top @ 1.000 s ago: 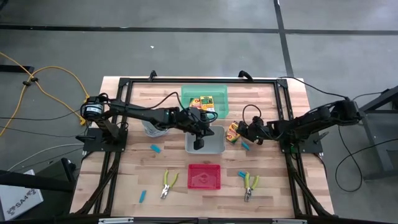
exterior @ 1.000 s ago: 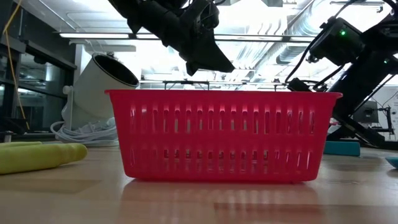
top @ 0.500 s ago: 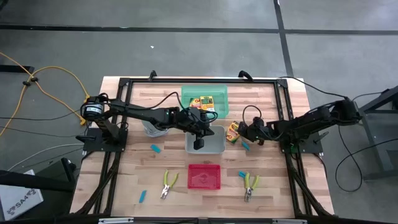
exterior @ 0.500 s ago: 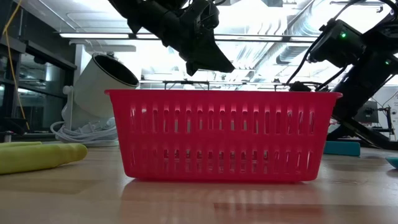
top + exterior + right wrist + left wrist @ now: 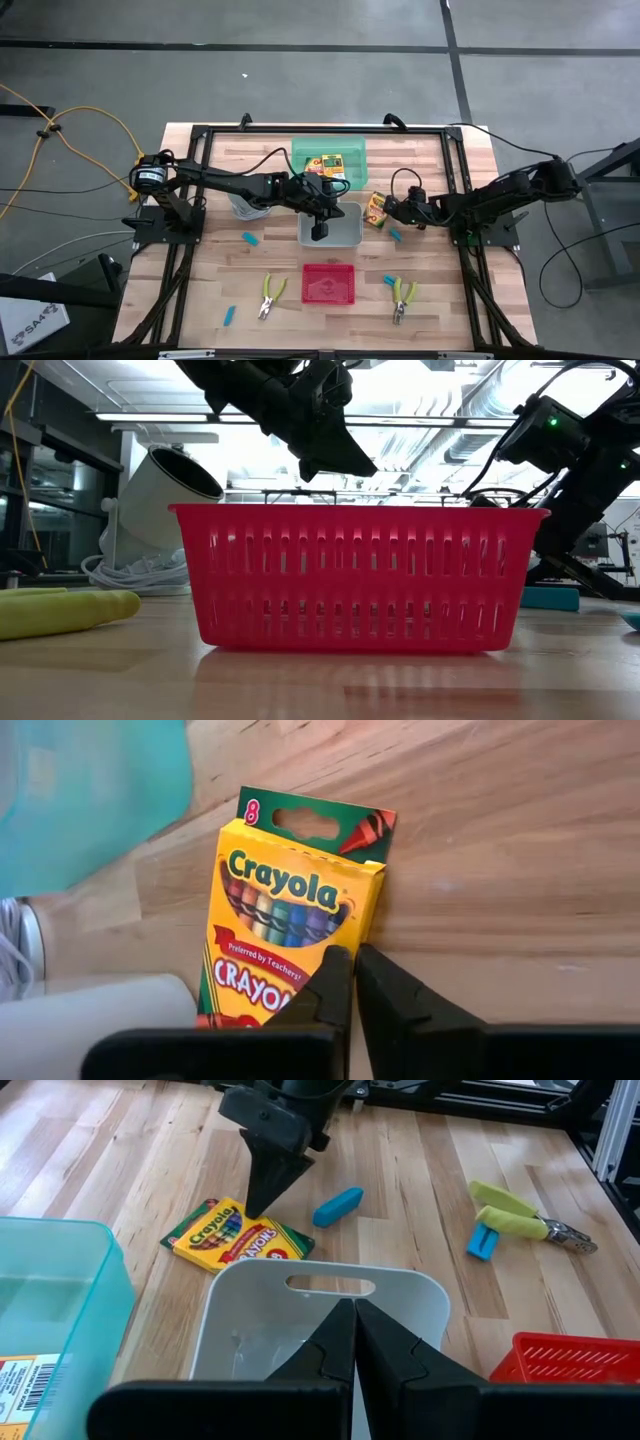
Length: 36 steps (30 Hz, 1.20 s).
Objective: Pick & Place School Supplies
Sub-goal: Put the yellow crayon box into the green bin
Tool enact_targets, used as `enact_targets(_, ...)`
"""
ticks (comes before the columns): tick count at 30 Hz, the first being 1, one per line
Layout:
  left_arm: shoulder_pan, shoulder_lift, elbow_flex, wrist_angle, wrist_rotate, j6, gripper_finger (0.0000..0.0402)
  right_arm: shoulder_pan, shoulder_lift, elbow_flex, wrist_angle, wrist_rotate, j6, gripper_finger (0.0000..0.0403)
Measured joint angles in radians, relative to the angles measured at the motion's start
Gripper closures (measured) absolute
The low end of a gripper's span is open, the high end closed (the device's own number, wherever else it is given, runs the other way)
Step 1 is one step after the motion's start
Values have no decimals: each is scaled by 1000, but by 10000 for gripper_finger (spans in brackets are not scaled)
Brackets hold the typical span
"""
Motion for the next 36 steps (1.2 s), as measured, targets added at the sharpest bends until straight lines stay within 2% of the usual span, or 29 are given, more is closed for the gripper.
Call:
enact_targets(13,-10,0,0,0,0,0,401,0,-25,-2,11,-2,-44,399)
enact_targets(36,-14,0,0,0,0,-5,401,0,-290,-2,-36,80,-164,400)
